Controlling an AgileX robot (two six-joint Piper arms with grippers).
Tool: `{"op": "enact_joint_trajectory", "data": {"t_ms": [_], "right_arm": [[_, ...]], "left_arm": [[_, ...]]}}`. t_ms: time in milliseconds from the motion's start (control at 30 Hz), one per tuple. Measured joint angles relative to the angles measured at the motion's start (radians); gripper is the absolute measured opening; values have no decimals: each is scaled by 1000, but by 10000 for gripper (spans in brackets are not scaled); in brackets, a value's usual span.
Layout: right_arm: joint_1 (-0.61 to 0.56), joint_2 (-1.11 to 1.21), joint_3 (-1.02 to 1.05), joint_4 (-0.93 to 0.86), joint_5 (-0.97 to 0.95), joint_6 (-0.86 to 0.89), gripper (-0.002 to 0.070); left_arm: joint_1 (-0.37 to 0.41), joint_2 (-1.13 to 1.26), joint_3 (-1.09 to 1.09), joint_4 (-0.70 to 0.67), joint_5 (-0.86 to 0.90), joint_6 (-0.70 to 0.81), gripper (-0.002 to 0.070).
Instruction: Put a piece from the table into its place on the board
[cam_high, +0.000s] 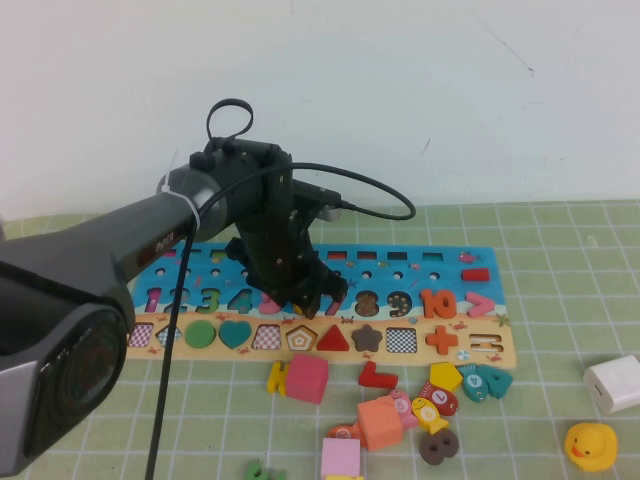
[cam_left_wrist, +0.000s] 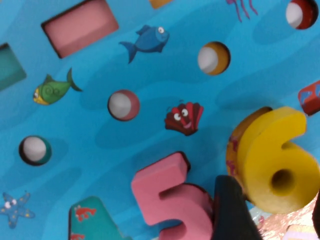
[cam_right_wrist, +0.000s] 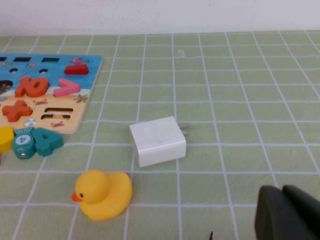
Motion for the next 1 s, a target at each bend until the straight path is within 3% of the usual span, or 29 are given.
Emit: {"op": "enact_joint_trajectory", "data": {"t_ms": [400,667,800,1000], "right_arm": [[0,0,0,0,0,0,-1],[0,0,0,0,0,-1,-1],[0,0,0,0,0,-2,-1],[0,0,0,0,0,-2,-1]], "left_arm": [[0,-4,-10,36,37,-26,333],[0,-16,-152,36,75,-29,320],[0,-24,-188,7,79,-20,248],[0,-13,-190,-11,106,4,60]]}}
